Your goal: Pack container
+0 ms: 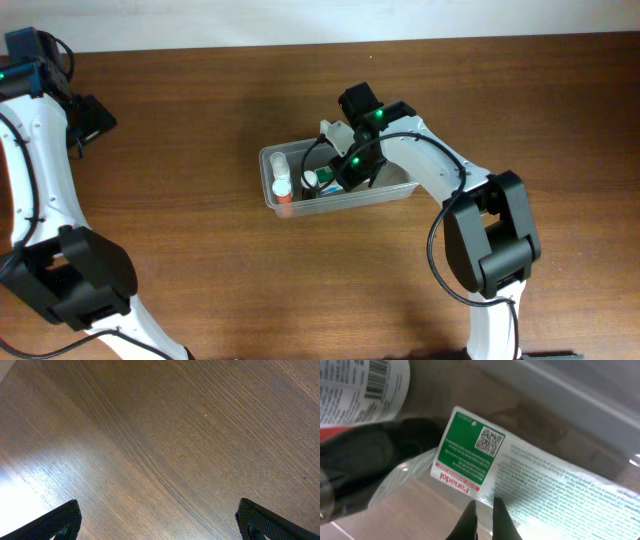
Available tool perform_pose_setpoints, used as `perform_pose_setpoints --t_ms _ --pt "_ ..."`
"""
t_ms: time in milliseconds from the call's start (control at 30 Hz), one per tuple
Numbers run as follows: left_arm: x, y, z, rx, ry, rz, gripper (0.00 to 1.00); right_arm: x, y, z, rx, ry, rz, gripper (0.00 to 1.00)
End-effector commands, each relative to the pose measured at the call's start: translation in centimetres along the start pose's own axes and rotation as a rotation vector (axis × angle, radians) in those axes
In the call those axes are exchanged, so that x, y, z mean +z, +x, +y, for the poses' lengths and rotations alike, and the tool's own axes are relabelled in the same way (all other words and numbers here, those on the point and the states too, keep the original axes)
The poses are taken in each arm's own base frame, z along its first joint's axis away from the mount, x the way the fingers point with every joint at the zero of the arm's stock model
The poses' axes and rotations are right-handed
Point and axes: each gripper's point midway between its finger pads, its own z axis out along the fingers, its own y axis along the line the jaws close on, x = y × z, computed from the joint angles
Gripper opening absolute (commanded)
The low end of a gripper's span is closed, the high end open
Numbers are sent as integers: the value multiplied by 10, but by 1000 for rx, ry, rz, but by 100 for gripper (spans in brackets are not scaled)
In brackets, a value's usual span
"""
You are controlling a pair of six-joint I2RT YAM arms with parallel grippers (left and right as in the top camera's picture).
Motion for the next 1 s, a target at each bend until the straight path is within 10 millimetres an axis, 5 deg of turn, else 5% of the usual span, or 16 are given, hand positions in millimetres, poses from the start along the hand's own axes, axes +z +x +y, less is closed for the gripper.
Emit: perform_pose_setpoints --t_ms 0,133,467,733,967 --pt "0 -3 1 -2 -4 -8 99 2 -6 3 43 -17 -10 6" --pt "0 -3 1 -2 -4 -8 99 -6 1 9 56 -39 15 5" --pt "0 -3 1 -2 -4 -8 99 -76 19 36 94 -44 53 5" --pt "0 -3 1 -2 -4 -8 99 -72 35 47 90 -57 118 5" --pt "0 -3 1 -2 -4 -8 99 -68 2 51 35 -42 -8 5"
